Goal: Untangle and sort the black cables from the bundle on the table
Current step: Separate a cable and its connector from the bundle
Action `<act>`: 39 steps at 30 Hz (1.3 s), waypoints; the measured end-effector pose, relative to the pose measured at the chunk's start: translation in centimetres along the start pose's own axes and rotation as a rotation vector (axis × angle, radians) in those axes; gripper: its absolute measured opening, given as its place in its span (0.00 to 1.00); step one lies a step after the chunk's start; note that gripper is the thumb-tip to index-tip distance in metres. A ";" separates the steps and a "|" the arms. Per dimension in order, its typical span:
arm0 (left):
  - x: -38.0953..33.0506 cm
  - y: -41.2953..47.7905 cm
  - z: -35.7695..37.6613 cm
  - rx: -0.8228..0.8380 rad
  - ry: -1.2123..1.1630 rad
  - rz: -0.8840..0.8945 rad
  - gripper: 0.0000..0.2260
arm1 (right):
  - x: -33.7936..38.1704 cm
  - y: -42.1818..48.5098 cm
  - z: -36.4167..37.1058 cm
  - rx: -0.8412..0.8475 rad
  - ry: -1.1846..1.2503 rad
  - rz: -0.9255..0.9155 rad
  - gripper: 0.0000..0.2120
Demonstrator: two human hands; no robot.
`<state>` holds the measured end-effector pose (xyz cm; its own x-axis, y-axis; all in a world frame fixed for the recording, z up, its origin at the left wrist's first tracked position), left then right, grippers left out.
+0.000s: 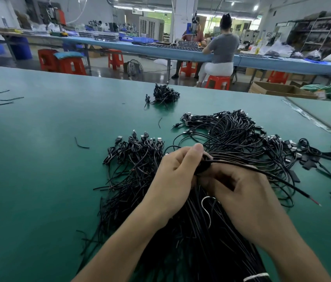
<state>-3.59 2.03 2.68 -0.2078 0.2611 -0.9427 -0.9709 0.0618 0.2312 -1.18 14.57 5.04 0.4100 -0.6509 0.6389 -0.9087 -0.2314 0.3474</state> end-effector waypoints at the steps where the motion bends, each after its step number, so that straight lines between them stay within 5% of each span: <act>1: 0.0 0.0 0.0 -0.001 -0.020 0.000 0.20 | 0.1 0.0 -0.1 -0.007 0.006 -0.007 0.12; 11: -0.5 -0.1 -0.8 -0.141 0.171 0.170 0.17 | 1.9 -0.5 -0.1 -0.206 -0.312 -0.137 0.07; 18: -0.1 0.0 -0.9 -0.070 0.396 0.185 0.17 | 2.1 -0.6 0.5 -0.208 -0.253 -0.078 0.06; 26: 0.3 0.1 -0.5 0.139 0.287 0.124 0.16 | 2.2 -0.6 -0.2 -0.219 -0.299 -0.079 0.04; 30: 0.0 -0.2 0.0 0.250 0.224 0.100 0.15 | 1.5 -0.4 -0.5 -0.108 -0.138 -0.126 0.10; 39: -1.4 -1.0 1.0 0.366 -0.078 -0.049 0.15 | 2.1 -0.5 -1.2 -0.172 0.017 -0.212 0.08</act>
<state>-2.20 2.56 4.06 -0.1389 0.3207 -0.9369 -0.8701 0.4122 0.2701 0.23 14.21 7.02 0.5922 -0.5881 0.5508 -0.7765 -0.2339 0.5851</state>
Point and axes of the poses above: each hand's wrist, its own y-axis towards the middle knuckle, its own z-axis out of the palm, x = y × z, the point moved 5 cm from there along y, towards the middle knuckle, and after that the axes turned 13 degrees about -y, right-handed, at the moved point
